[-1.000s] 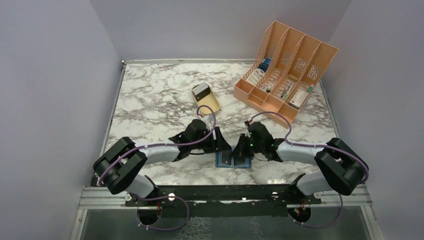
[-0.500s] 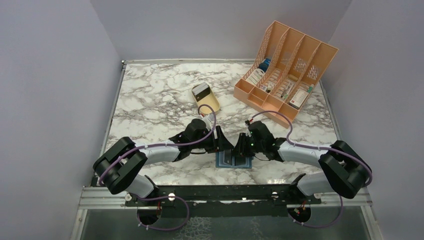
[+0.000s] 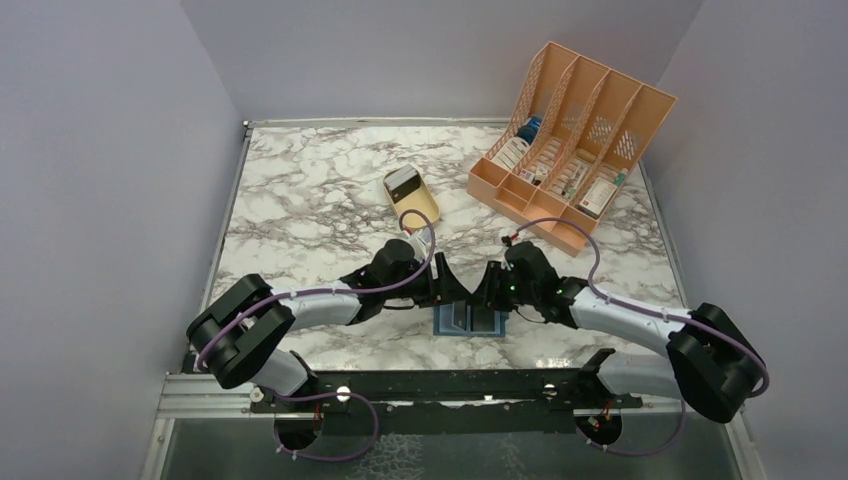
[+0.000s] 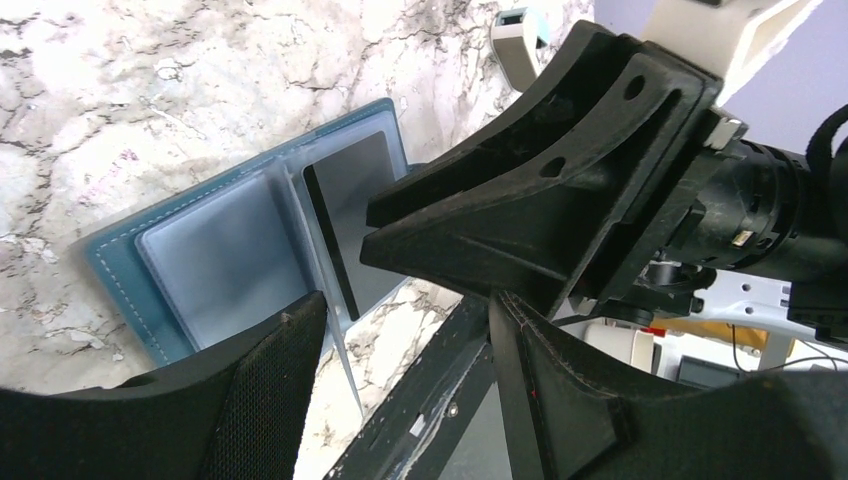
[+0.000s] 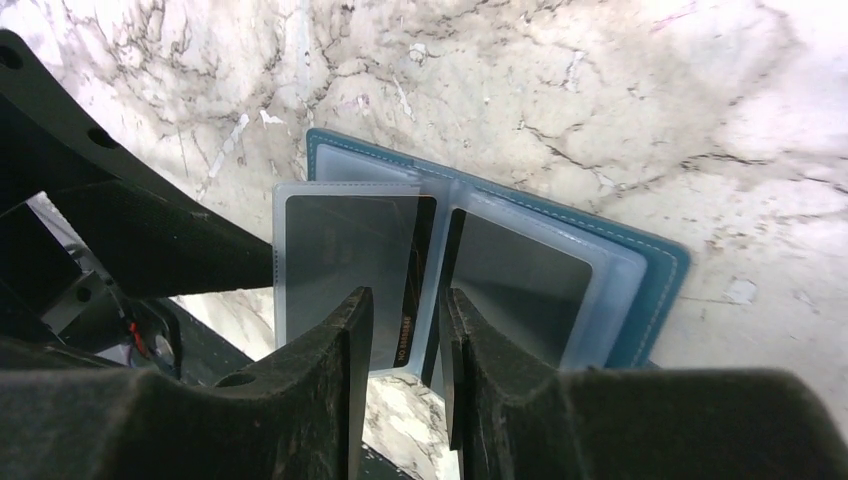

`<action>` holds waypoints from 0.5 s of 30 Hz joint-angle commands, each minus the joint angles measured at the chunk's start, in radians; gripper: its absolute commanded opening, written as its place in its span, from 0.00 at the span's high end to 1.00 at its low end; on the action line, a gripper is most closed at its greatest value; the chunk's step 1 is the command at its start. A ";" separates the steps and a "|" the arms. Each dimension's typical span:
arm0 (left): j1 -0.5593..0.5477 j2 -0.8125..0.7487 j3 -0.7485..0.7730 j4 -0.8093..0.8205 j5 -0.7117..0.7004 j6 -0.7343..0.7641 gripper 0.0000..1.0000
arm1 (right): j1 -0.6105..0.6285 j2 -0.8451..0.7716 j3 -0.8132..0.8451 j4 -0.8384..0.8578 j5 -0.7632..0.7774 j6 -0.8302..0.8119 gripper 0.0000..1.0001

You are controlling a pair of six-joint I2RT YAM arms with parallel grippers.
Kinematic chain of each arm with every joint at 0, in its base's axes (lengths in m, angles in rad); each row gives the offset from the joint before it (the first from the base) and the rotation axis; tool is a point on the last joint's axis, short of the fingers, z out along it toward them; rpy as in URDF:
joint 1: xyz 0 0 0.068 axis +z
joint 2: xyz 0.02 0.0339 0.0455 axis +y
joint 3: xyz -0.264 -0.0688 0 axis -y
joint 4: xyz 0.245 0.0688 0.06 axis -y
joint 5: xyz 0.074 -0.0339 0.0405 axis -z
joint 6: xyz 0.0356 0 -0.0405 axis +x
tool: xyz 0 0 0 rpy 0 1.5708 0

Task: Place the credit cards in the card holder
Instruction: Turn over the card slot in the card holder.

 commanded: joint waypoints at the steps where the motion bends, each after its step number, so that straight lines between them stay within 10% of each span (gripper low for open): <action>1: -0.013 0.007 0.038 0.043 0.021 0.000 0.37 | 0.008 -0.083 0.016 -0.077 0.124 0.009 0.68; 15: -0.076 0.115 0.141 0.048 0.020 0.014 0.37 | 0.008 -0.589 0.036 -0.359 0.440 0.072 0.64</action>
